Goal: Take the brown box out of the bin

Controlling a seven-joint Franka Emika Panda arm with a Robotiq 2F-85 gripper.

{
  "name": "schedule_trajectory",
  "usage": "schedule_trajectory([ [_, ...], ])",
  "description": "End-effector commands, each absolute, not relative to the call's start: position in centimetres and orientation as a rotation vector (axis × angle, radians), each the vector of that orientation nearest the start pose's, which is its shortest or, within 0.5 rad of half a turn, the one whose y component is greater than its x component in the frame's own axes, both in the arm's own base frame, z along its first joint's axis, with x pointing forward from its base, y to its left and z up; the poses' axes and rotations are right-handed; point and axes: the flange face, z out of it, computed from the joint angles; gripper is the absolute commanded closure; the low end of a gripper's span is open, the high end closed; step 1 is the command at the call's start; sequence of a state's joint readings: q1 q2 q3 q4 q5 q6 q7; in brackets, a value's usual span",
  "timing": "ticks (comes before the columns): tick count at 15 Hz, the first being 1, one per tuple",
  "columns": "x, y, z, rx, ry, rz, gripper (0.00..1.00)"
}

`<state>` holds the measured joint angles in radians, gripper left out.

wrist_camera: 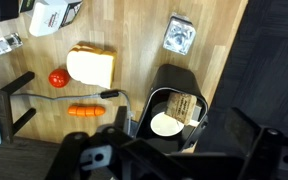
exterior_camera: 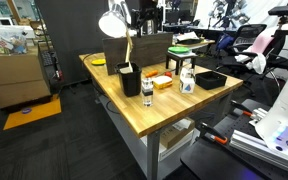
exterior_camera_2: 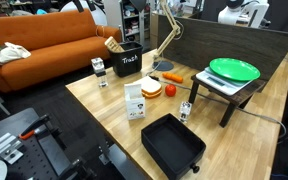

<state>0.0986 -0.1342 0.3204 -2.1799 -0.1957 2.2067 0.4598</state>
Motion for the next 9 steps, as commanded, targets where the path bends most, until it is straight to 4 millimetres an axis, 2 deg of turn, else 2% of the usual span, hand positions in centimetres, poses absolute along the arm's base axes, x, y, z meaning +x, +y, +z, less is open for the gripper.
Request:
schedule_trajectory([
  [1,50.9,22.1,45.6,-3.194,-0.143,-0.381,0.0],
  [5,54.2,23.3,43.5,-3.187,-0.198,-0.329,0.0],
  [9,56.4,25.2,41.2,-3.161,-0.246,-0.253,0.0],
])
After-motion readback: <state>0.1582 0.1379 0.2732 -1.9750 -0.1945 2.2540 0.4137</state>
